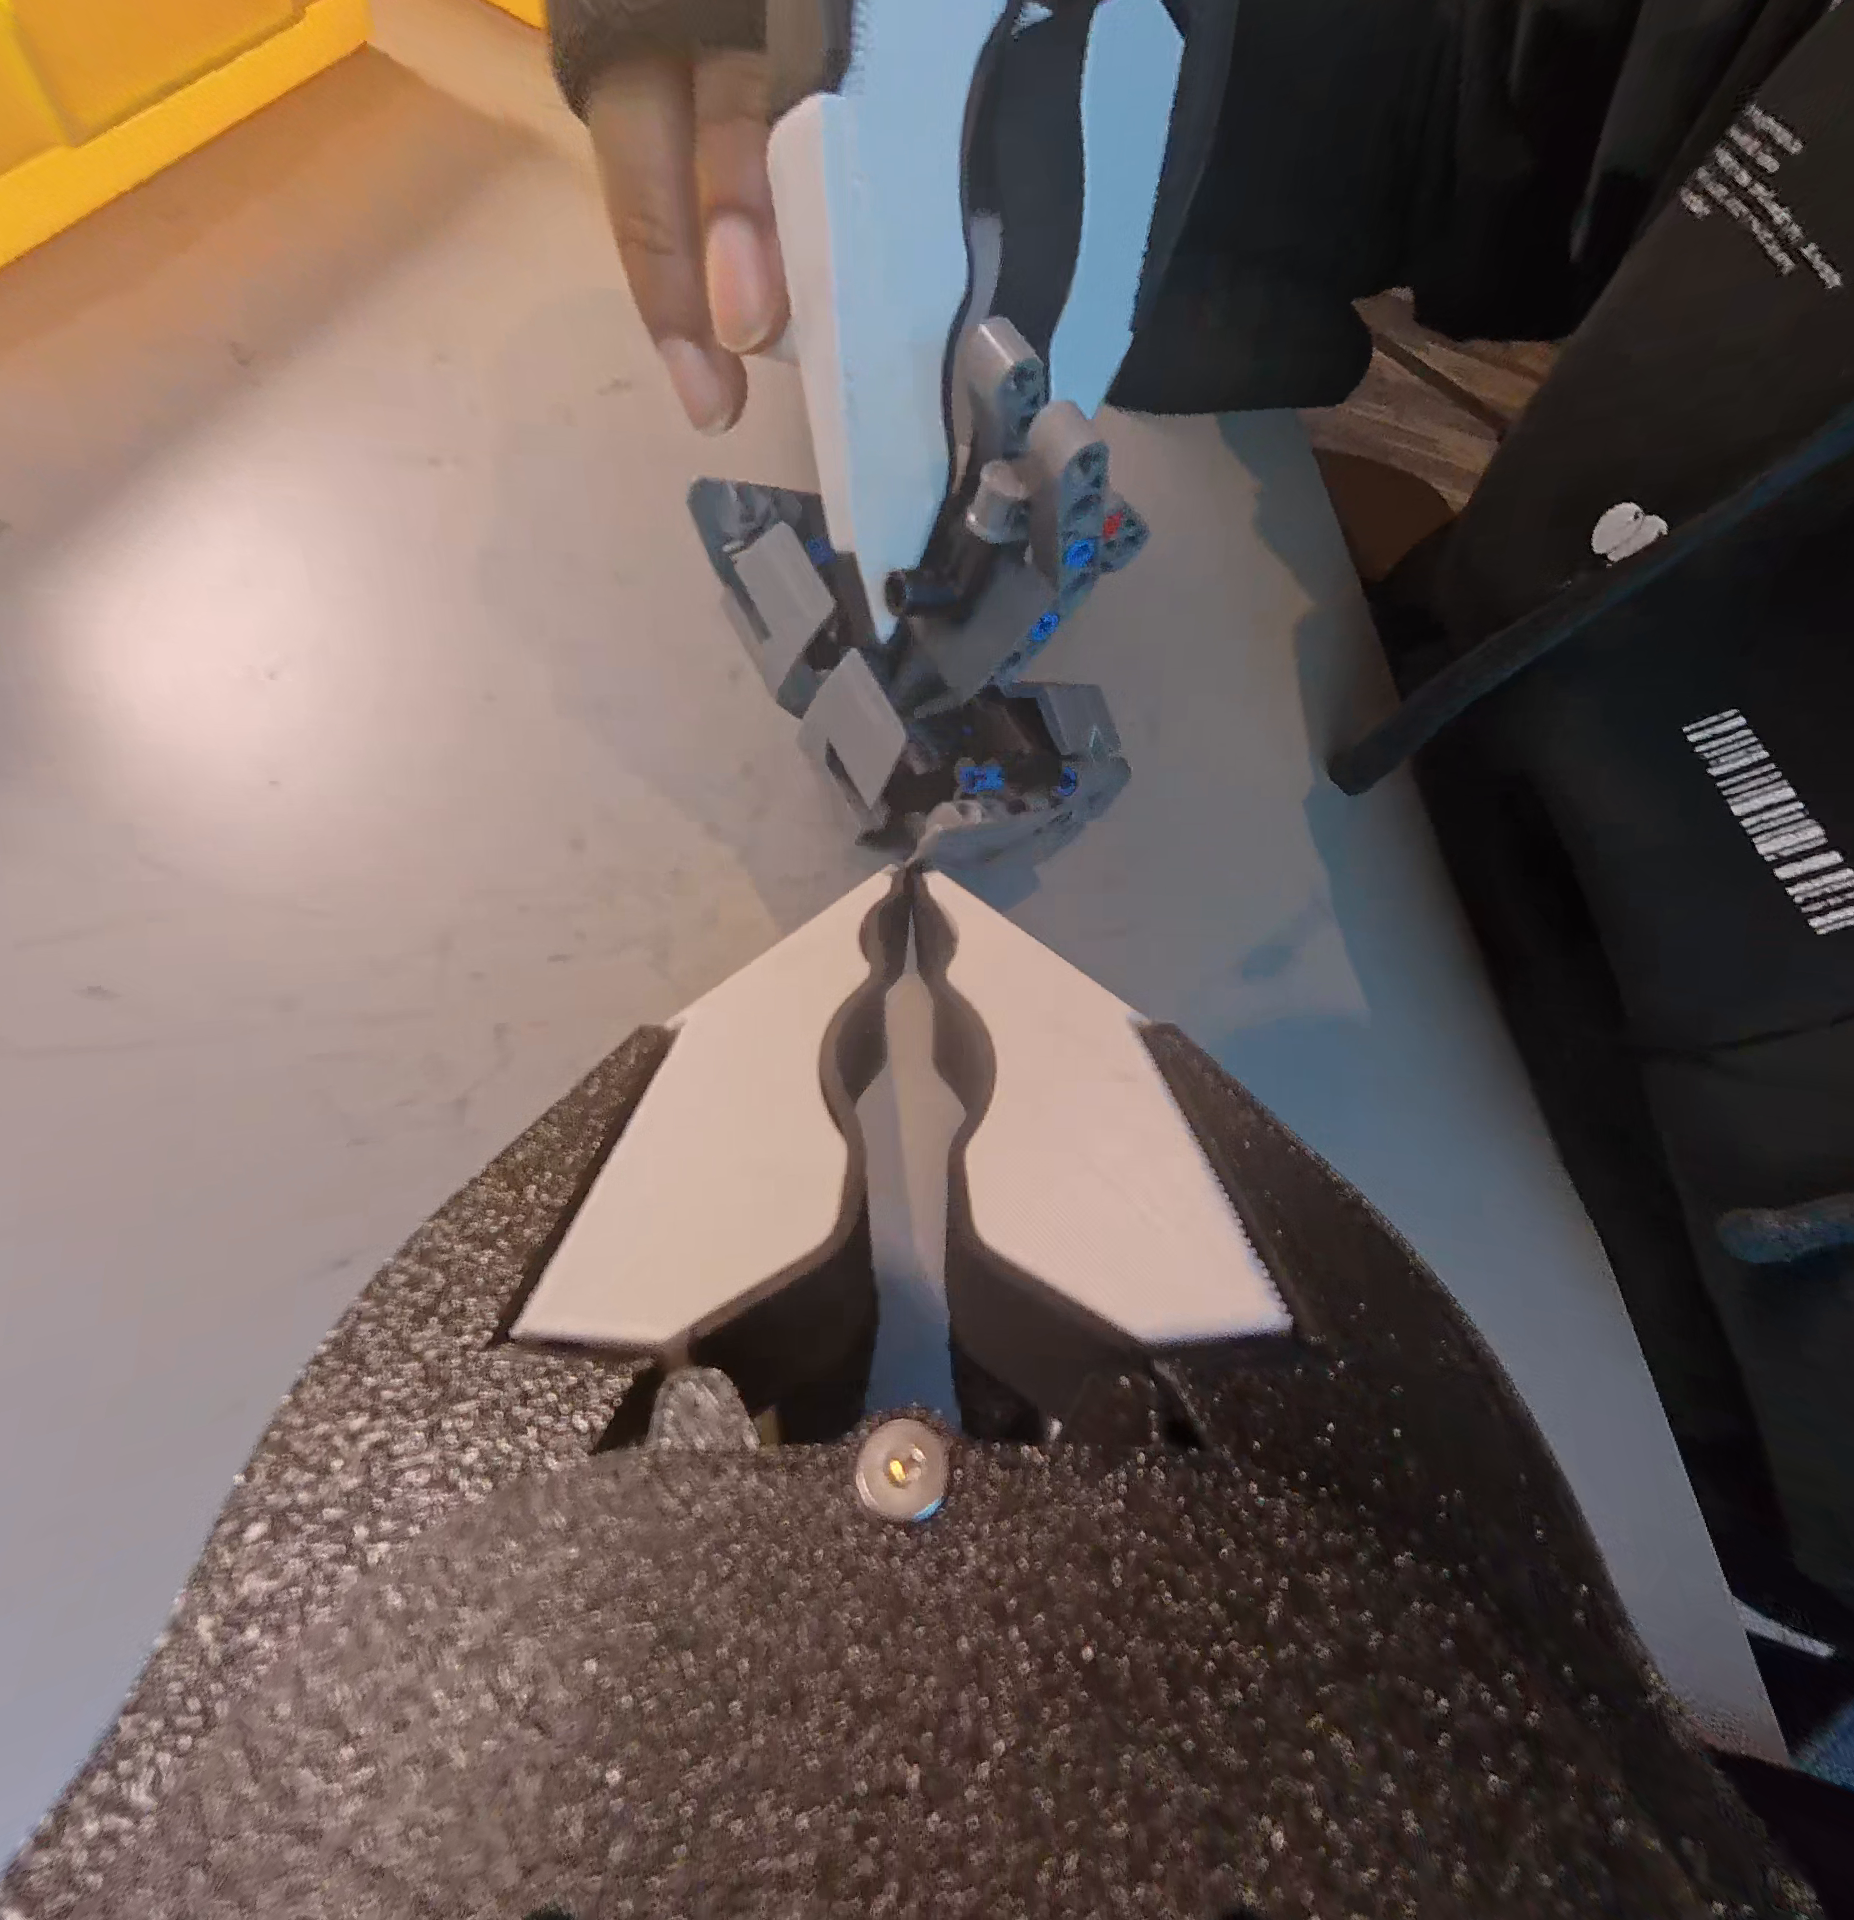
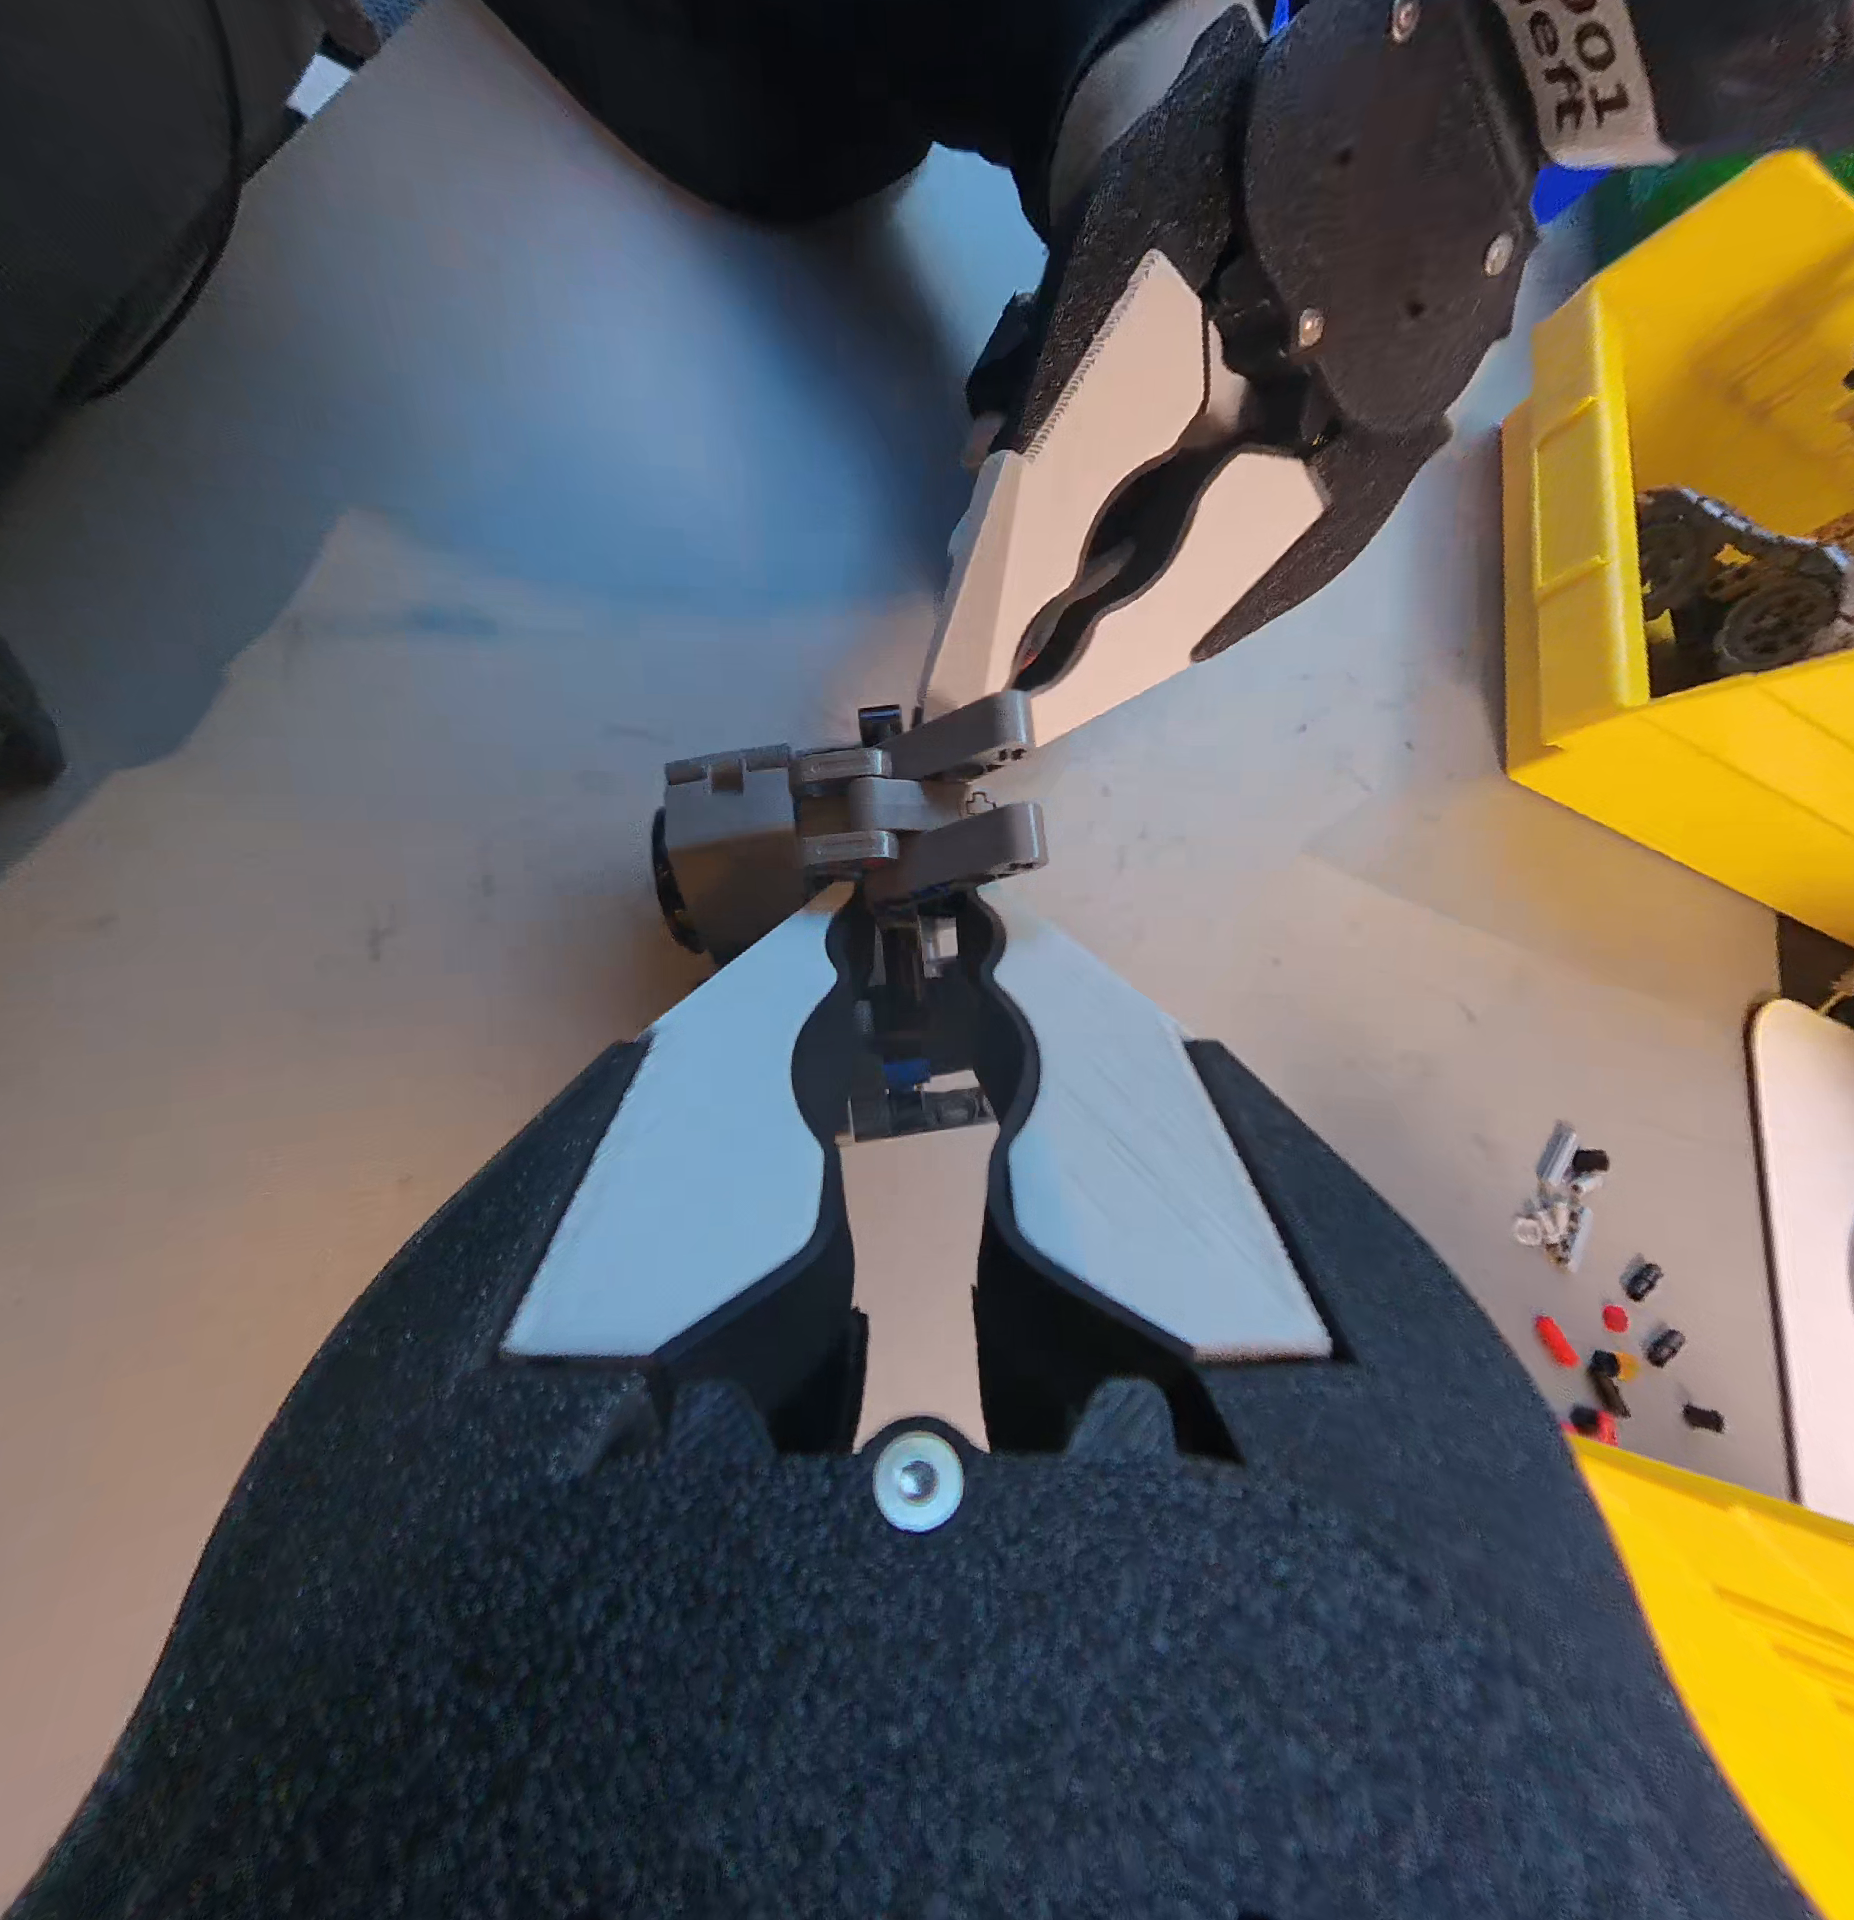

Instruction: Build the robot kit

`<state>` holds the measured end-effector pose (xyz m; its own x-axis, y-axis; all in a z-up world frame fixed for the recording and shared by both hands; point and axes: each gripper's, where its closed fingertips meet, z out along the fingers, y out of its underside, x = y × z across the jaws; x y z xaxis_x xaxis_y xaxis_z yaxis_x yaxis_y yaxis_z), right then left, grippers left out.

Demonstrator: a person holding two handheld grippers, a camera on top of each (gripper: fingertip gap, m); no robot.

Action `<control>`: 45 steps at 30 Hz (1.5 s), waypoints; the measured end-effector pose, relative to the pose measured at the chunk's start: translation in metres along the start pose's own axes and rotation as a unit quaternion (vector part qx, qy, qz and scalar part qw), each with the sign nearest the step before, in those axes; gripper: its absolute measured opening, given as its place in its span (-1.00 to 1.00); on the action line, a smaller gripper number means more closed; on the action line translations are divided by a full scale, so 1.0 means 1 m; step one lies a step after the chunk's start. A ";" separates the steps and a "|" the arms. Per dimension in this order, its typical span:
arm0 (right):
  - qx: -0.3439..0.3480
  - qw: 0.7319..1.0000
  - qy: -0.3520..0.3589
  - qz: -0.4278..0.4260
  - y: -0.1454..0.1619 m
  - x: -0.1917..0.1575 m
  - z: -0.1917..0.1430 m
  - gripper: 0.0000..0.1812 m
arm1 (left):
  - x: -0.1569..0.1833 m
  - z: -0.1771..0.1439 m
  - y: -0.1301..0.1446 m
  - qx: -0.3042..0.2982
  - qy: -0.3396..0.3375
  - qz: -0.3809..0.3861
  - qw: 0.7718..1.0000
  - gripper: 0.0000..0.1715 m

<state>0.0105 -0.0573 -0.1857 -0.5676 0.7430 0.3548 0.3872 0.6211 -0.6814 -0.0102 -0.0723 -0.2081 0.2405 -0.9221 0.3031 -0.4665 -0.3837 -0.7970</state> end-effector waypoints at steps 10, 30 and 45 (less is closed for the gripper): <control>-0.005 0.999 0.003 0.053 0.016 -0.006 0.004 -0.84 | 0.005 0.002 -0.001 0.011 -0.028 -0.084 0.996 -0.23; -0.132 0.989 0.004 0.061 0.021 0.007 0.004 -0.84 | 0.001 0.032 0.001 -0.058 -0.071 -0.005 0.996 -0.13; -0.164 0.968 -0.115 0.149 0.021 0.004 0.014 -0.84 | 0.000 0.018 0.008 -0.042 -0.051 -0.023 0.998 -0.17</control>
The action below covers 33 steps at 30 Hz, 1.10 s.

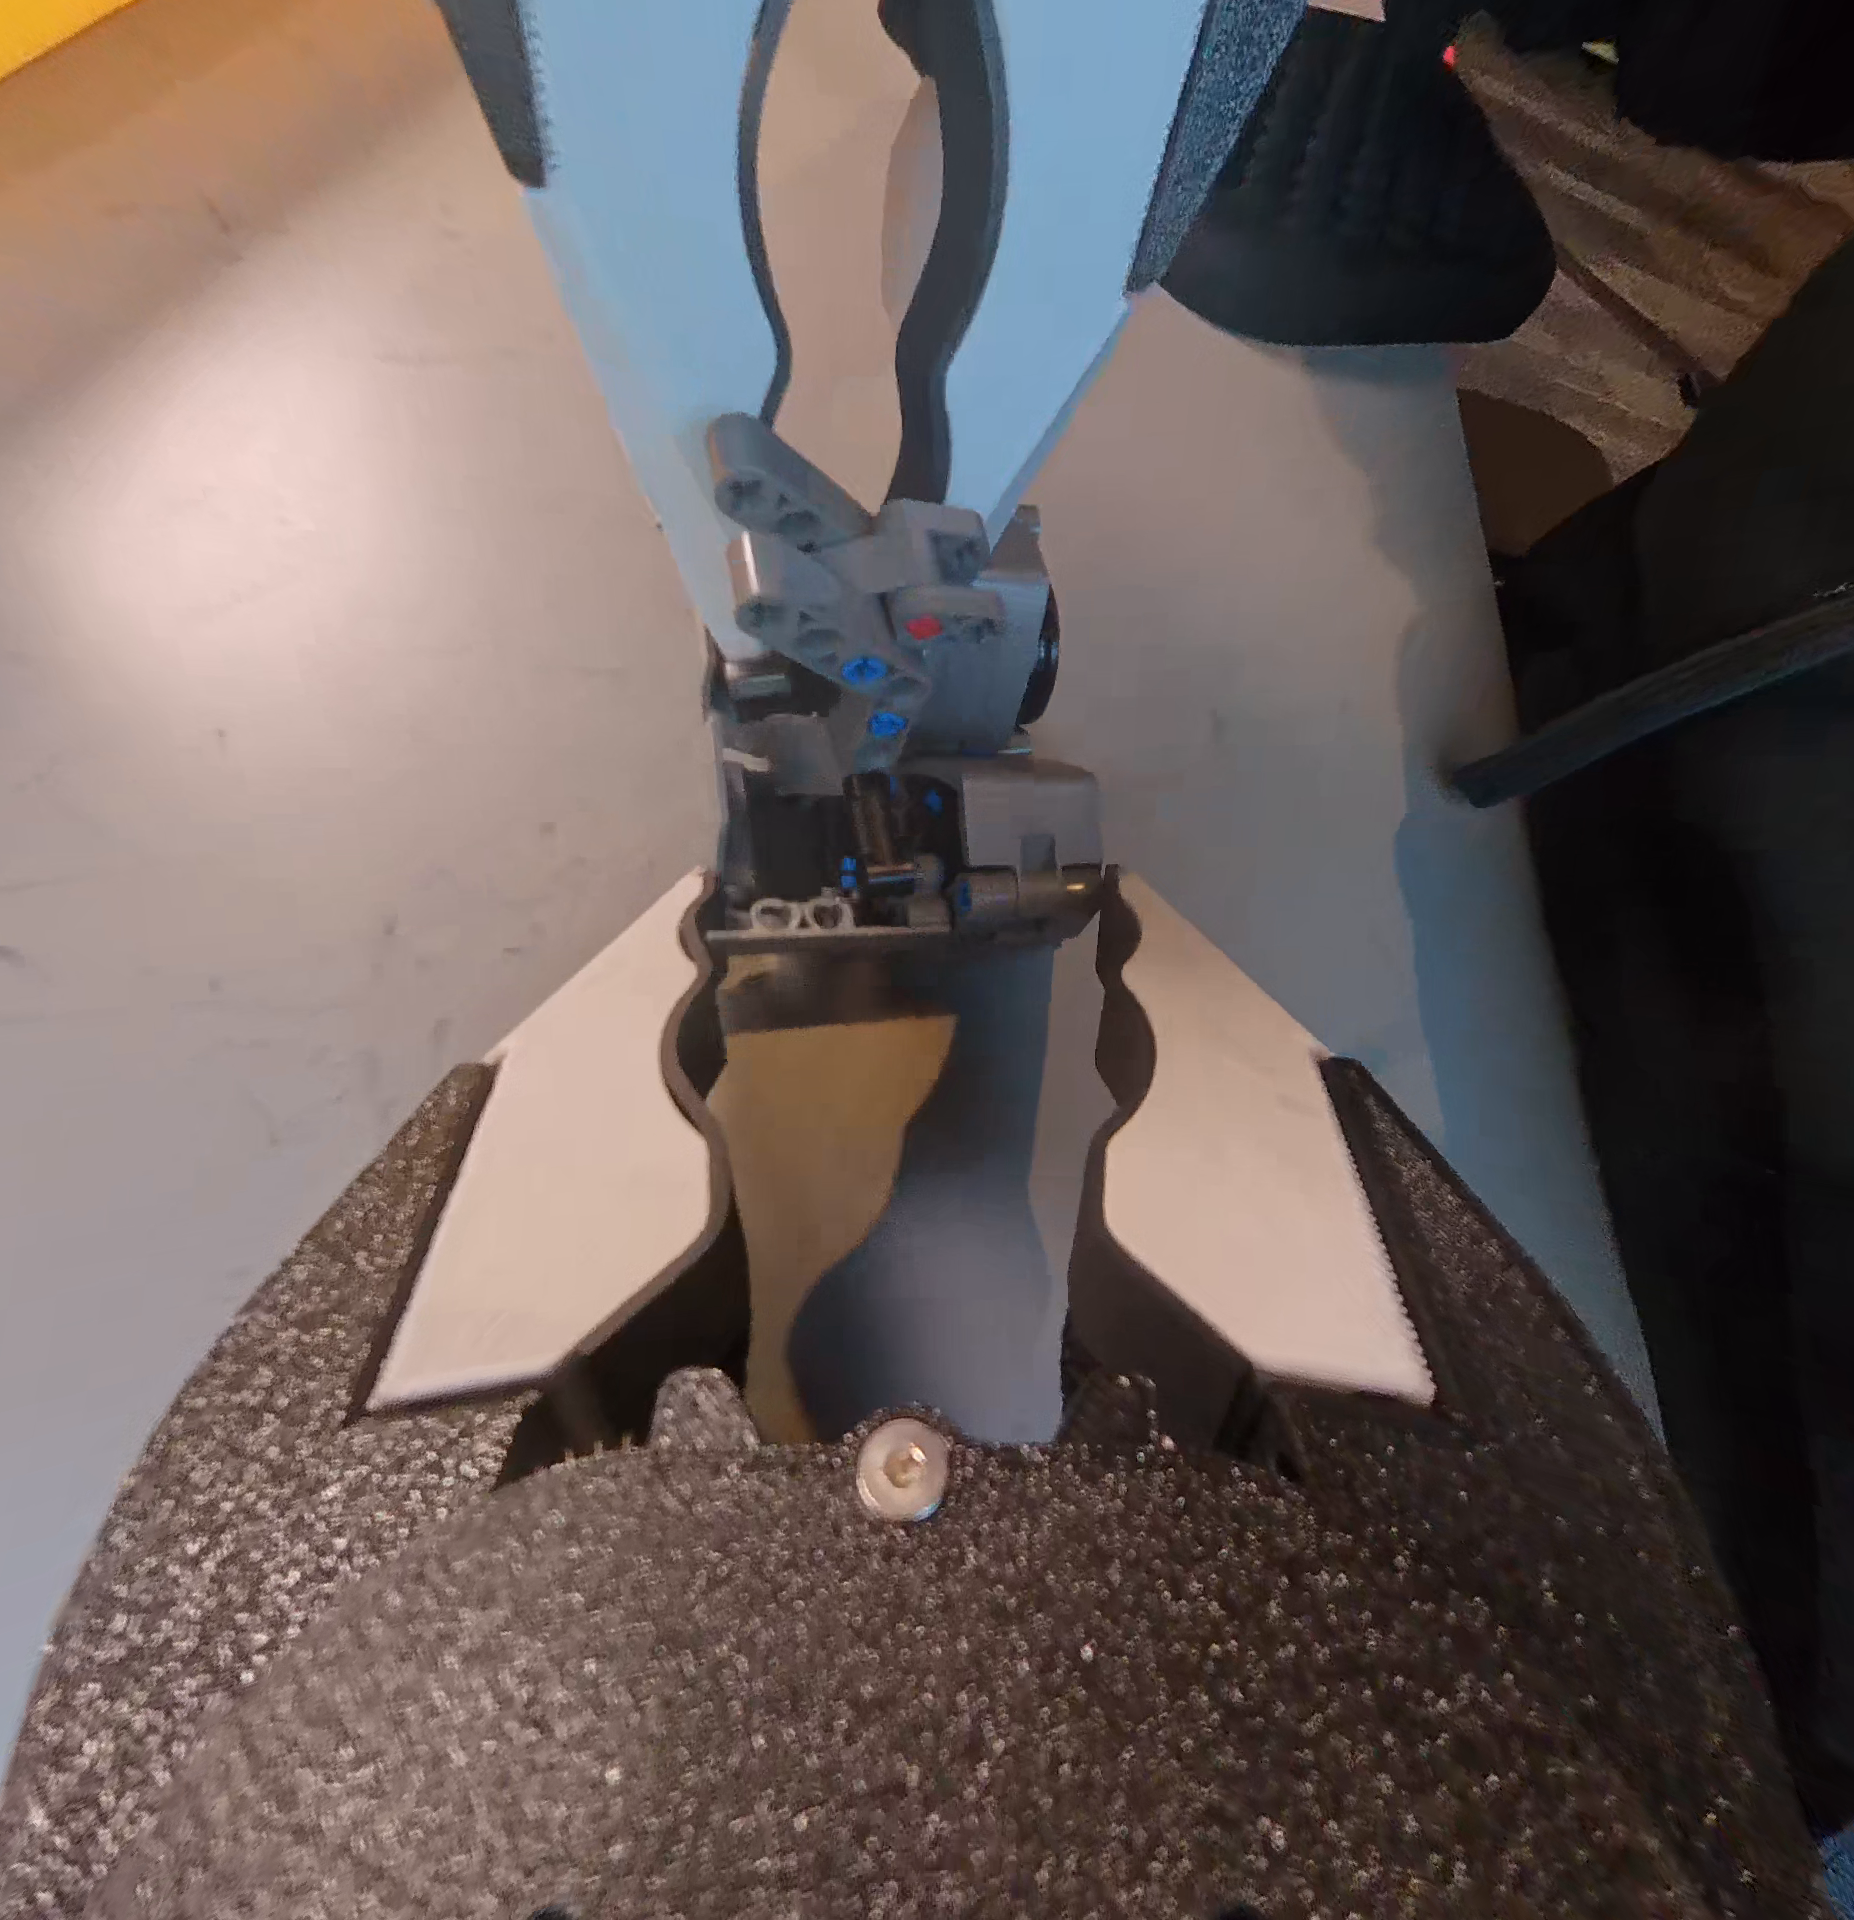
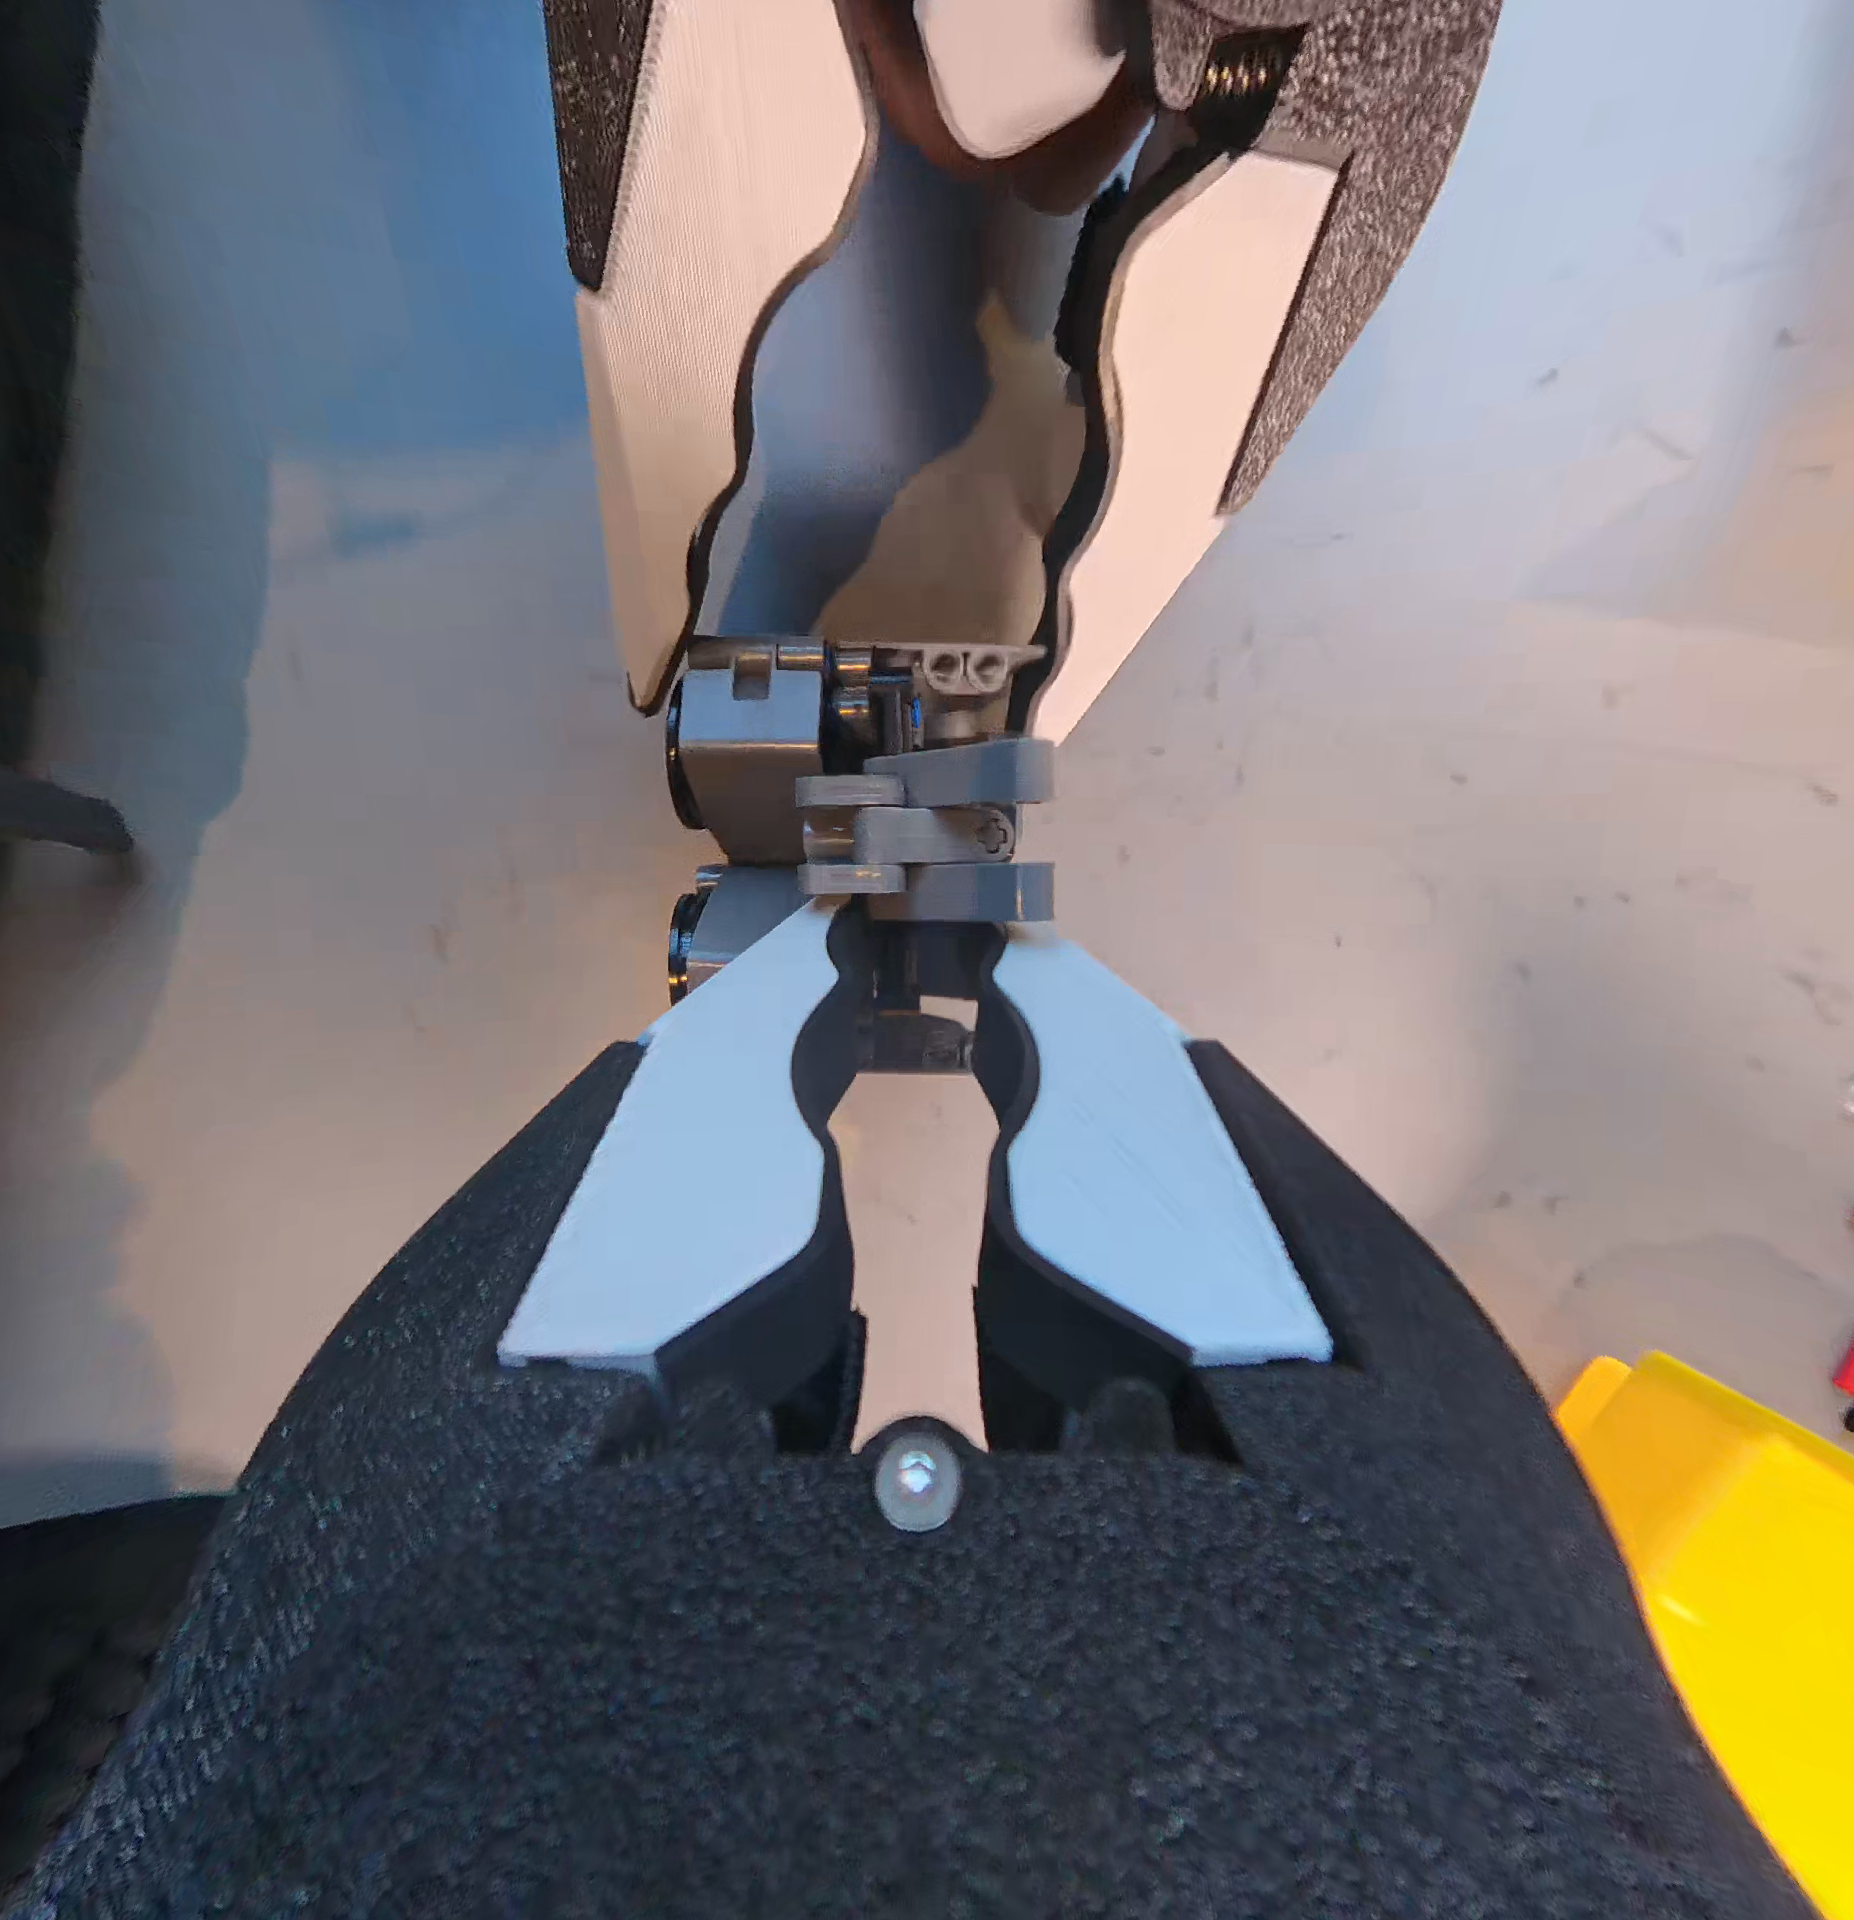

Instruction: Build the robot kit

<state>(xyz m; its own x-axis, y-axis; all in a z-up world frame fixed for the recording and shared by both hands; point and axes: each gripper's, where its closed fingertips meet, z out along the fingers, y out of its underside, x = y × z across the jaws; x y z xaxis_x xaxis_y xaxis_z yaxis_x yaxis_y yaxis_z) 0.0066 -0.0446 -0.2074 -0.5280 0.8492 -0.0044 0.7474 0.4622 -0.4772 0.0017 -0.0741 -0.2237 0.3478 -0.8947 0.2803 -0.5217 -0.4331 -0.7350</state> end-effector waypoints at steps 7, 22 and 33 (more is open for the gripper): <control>0.048 0.998 -0.006 0.038 -0.010 0.001 0.001 -0.84 | 0.000 -0.021 0.000 0.012 -0.022 0.020 0.999 -0.19; 0.059 0.996 0.017 0.070 -0.006 0.006 0.006 -0.84 | -0.015 -0.029 -0.022 0.038 -0.071 0.016 0.997 -0.78; 0.090 0.994 0.024 0.064 -0.005 0.008 -0.003 -0.77 | -0.015 -0.018 -0.022 0.010 -0.057 0.016 0.998 -1.00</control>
<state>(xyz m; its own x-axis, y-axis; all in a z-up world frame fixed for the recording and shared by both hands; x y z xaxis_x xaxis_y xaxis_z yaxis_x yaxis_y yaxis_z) 0.0000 -0.0397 -0.2025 -0.4097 0.9115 -0.0359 0.7207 0.2993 -0.6254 -0.0062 -0.0532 -0.2003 0.4173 -0.8897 0.1852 -0.5184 -0.4005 -0.7556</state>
